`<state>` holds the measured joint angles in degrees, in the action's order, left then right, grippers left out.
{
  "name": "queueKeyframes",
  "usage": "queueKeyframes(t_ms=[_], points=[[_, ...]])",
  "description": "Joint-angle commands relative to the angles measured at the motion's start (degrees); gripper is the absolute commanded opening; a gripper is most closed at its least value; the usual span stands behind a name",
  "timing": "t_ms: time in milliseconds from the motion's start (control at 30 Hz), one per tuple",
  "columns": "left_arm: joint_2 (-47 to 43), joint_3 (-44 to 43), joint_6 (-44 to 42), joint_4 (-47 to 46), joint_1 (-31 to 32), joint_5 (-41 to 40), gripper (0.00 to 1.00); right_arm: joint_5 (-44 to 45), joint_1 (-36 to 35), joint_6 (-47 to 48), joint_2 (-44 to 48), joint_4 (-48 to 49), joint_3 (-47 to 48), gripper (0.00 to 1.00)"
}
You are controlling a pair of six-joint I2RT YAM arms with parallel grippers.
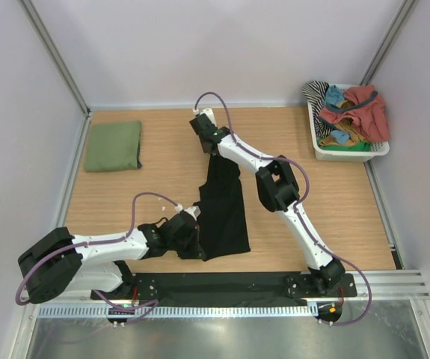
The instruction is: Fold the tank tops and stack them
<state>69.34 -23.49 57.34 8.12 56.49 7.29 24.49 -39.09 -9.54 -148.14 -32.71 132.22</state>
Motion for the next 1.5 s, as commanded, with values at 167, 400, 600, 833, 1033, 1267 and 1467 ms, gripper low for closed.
queueKeyframes(t_ms=[167,400,600,833,1033,1267,1467], points=[[2.02,2.04,1.37,3.39,2.31,-0.87,0.02,1.18,3.85,-4.35,6.63,7.13,-0.65,0.35],[3.25,1.43,2.86,4.18,2.31,-3.07,0.02,-11.56,3.85,-1.89,10.05,12.93,-4.6,0.18],[3.08,-1.73,1.64,9.09,2.31,-5.96,0.07,-15.25,3.85,-1.89,10.23,12.4,-3.46,0.03],[-0.08,-4.64,0.4,16.13,2.31,-12.11,0.36,-21.59,3.85,-1.62,11.38,14.26,-4.17,0.64],[-5.26,-6.65,0.23,21.58,1.96,-16.25,0.65,-20.36,3.94,-1.45,15.85,13.29,-7.5,0.64],[-5.1,-11.67,-2.67,24.57,-0.06,-16.69,0.69,-20.63,4.2,-2.5,24.03,13.47,-15.16,0.74],[-5.44,-16.06,-5.13,27.99,-2.17,-17.75,0.68,-17.29,4.99,-6.19,28.86,6.96,-18.83,0.6]])
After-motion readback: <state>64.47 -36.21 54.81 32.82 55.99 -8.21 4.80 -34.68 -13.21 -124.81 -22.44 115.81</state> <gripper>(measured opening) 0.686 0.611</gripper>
